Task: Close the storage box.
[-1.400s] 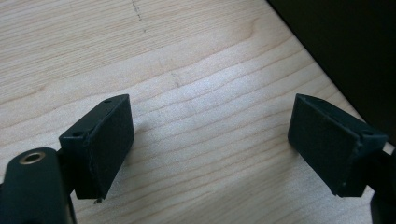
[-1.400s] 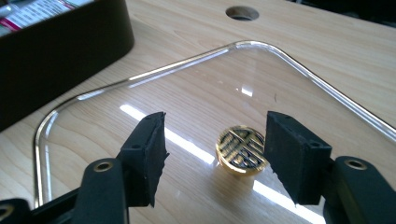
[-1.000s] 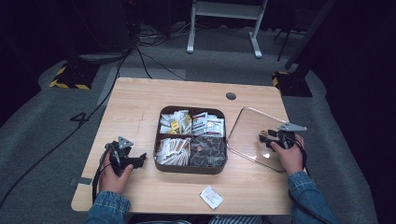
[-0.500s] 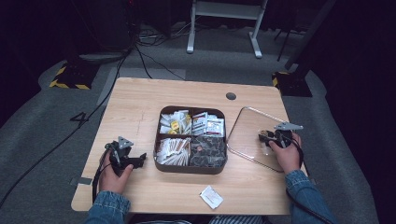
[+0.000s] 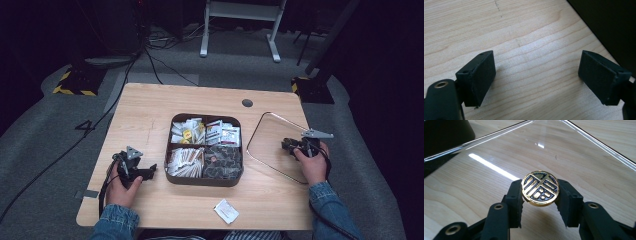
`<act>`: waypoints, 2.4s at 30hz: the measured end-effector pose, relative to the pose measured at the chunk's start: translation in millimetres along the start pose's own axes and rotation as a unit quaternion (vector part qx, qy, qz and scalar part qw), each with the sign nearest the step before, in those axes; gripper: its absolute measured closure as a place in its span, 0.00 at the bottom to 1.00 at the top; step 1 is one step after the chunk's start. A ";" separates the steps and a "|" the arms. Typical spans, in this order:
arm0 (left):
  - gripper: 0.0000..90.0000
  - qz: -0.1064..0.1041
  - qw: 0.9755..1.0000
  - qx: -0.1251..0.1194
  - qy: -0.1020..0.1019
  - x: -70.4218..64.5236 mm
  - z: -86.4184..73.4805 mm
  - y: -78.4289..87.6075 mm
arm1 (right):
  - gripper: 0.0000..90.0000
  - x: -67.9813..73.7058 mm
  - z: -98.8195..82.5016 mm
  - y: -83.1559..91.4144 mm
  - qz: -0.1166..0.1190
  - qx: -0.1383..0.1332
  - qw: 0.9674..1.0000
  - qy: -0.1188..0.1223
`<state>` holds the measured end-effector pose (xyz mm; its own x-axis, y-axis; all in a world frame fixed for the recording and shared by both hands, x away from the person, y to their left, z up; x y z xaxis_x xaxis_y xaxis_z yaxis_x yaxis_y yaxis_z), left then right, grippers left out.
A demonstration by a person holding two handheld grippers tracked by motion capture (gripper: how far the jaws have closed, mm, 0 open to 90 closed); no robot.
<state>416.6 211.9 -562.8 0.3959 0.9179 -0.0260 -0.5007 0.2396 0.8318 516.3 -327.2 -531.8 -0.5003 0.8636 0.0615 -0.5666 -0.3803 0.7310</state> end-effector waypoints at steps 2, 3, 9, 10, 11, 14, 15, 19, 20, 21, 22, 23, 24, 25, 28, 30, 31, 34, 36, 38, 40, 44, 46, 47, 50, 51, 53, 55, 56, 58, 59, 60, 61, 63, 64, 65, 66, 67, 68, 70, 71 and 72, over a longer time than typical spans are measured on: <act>0.16 0.000 1.000 0.000 0.000 0.0 0.0 0.0 | 0.66 -0.6 1.1 8.3 0.008 -0.004 1.000 -0.011; 0.16 0.000 1.000 0.000 0.000 0.0 0.0 0.0 | 0.66 -0.8 1.5 11.0 0.009 -0.005 1.000 -0.011; 0.16 -0.001 1.000 0.000 0.001 -0.2 0.3 -0.2 | 0.66 1.0 7.0 27.2 0.012 -0.018 1.000 -0.010; 0.16 -0.002 1.000 0.000 0.000 -0.3 0.3 -0.3 | 0.66 1.7 7.9 29.2 0.014 -0.020 1.000 -0.009; 0.16 -0.002 1.000 0.000 0.001 -0.5 0.5 -0.4 | 0.66 2.4 8.5 31.7 0.014 -0.021 1.000 -0.008; 0.16 -0.003 1.000 0.001 -0.001 -0.4 0.8 -0.7 | 0.66 6.1 11.0 39.1 0.018 -0.024 1.000 -0.005; 0.16 -0.003 1.000 0.000 -0.001 -0.5 0.8 -0.7 | 0.66 7.6 12.5 42.0 0.019 -0.026 0.999 -0.003; 0.16 -0.003 1.000 0.001 0.000 -0.5 0.7 -0.6 | 0.66 13.0 17.4 49.9 0.028 -0.030 0.999 -0.004; 0.16 -0.003 1.000 0.001 0.000 -0.5 0.8 -0.6 | 0.66 14.3 19.2 51.7 0.029 -0.033 0.999 -0.001; 0.16 -0.003 1.000 0.001 0.000 -0.4 0.8 -0.6 | 0.66 15.8 21.0 53.3 0.031 -0.035 0.999 0.002; 0.16 -0.003 1.000 0.001 -0.001 -0.4 0.8 -0.6 | 0.66 17.9 22.5 55.0 0.032 -0.036 0.999 0.002; 0.16 -0.003 1.000 0.001 -0.001 -0.4 0.7 -0.6 | 0.66 19.4 23.8 56.5 0.031 -0.036 0.999 0.005; 0.16 -0.003 1.000 0.001 -0.001 -0.4 0.7 -0.6 | 0.66 21.2 25.0 58.0 0.031 -0.037 0.999 0.007; 0.16 -0.003 1.000 0.001 0.000 -0.4 0.8 -0.6 | 0.66 23.1 26.3 59.2 0.032 -0.039 0.999 0.008; 0.16 -0.003 1.000 0.001 -0.001 -0.4 0.7 -0.6 | 0.66 28.7 30.2 62.6 0.037 -0.037 0.999 0.015; 0.16 -0.003 1.000 0.001 0.000 -0.4 0.7 -0.6 | 0.66 32.2 34.3 64.0 0.040 -0.036 0.998 0.020; 0.16 -0.003 1.000 0.001 0.000 -0.5 0.7 -0.6 | 0.66 34.4 36.2 64.9 0.042 -0.034 0.998 0.022; 0.16 -0.003 1.000 0.001 0.000 -0.5 0.7 -0.6 | 0.66 43.5 42.1 66.8 0.051 -0.031 0.998 0.028; 0.16 -0.003 1.000 0.001 0.000 -0.4 0.8 -0.6 | 0.66 51.2 46.5 68.7 0.059 -0.029 0.997 0.034; 0.16 -0.003 1.000 0.001 0.000 -0.4 0.8 -0.6 | 0.66 59.4 51.9 70.6 0.066 -0.031 0.996 0.043; 0.16 -0.003 1.000 0.001 -0.001 -0.4 0.8 -0.6 | 0.66 68.3 57.9 72.5 0.075 -0.031 0.995 0.050; 0.16 -0.003 1.000 0.001 -0.001 -0.4 0.9 -0.7 | 0.66 84.3 70.2 73.4 0.087 -0.028 0.994 0.066; 0.16 -0.003 1.000 0.001 -0.001 -0.4 0.9 -0.7 | 0.66 91.7 75.9 73.3 0.091 -0.024 0.993 0.072; 0.16 -0.003 1.000 0.001 -0.001 -0.4 0.9 -0.7 | 0.66 96.6 80.1 73.0 0.091 -0.023 0.993 0.077; 0.16 -0.003 1.000 0.001 -0.001 -0.4 1.0 -0.7 | 0.66 104.5 86.0 72.6 0.093 -0.021 0.992 0.082; 0.16 -0.004 1.000 0.001 -0.002 -0.3 1.0 -0.7 | 0.66 107.1 88.2 72.0 0.093 -0.020 0.992 0.086; 0.16 -0.003 1.000 0.002 -0.003 0.0 1.3 -0.8 | 0.66 112.8 92.1 71.0 0.099 -0.019 0.991 0.089; 0.16 -0.003 1.000 0.002 -0.003 0.0 1.3 -0.8 | 0.66 117.7 95.4 69.8 0.103 -0.016 0.990 0.092; 0.16 -0.003 1.000 0.002 -0.003 -0.1 1.3 -0.9 | 0.66 119.8 97.1 69.2 0.104 -0.015 0.990 0.095; 0.16 -0.003 1.000 0.002 -0.003 0.0 1.3 -0.9 | 0.66 123.9 100.7 68.2 0.106 -0.013 0.989 0.098; 0.16 -0.003 1.000 0.001 -0.003 -0.1 1.3 -0.9 | 0.66 125.9 102.6 67.5 0.107 -0.013 0.989 0.100; 0.16 -0.003 1.000 0.002 -0.003 0.0 1.3 -0.9 | 0.66 128.0 104.6 66.7 0.109 -0.012 0.989 0.102; 0.16 -0.003 1.000 0.002 -0.003 0.0 1.3 -0.9 | 0.66 130.1 106.5 65.7 0.110 -0.011 0.989 0.103; 0.16 -0.003 1.000 0.001 -0.003 0.0 1.3 -0.9 | 0.66 134.4 110.7 63.0 0.114 -0.009 0.988 0.105; 0.16 -0.003 1.000 0.001 -0.003 -0.1 1.3 -0.9 | 0.66 137.6 113.6 61.1 0.116 -0.008 0.988 0.106; 0.16 -0.003 1.000 0.001 -0.003 -0.1 1.2 -0.9 | 0.66 140.2 116.0 59.7 0.117 -0.007 0.987 0.108; 0.16 -0.003 1.000 0.001 -0.003 -0.1 1.2 -0.9 | 0.66 143.3 118.5 58.3 0.118 -0.007 0.987 0.111; 0.16 -0.003 1.000 0.001 -0.003 -0.1 1.2 -0.9 | 0.66 145.8 120.4 57.2 0.120 -0.007 0.986 0.113; 0.16 -0.003 1.000 0.001 -0.003 -0.1 1.2 -0.9 | 0.66 149.3 123.0 55.5 0.121 -0.007 0.986 0.116; 0.16 -0.003 1.000 0.001 -0.003 -0.2 1.2 -0.9 | 0.66 156.7 127.8 51.5 0.127 -0.006 0.984 0.121; 0.16 -0.004 1.000 0.001 -0.002 -0.3 1.2 -1.0 | 0.66 160.2 130.1 49.0 0.130 -0.005 0.984 0.124; 0.16 -0.004 1.000 0.001 -0.002 -0.3 1.2 -1.0 | 0.66 163.9 132.2 46.6 0.133 -0.004 0.983 0.125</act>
<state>417.8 211.0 -562.9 0.4024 0.9150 -0.0302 -0.4970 0.2460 0.8322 494.5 -159.6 -397.8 -0.7763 0.6252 0.0806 -0.3978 -0.5851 0.7067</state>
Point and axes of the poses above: each handheld gripper's, and its own axes: y roughly backward along the jaws, z roughly out of its top, x roughly to its left, the point moved 8 cm from there along -y, roughly forward along the jaws, and after that the axes turned 10 degrees about x, right-handed, at the moved point
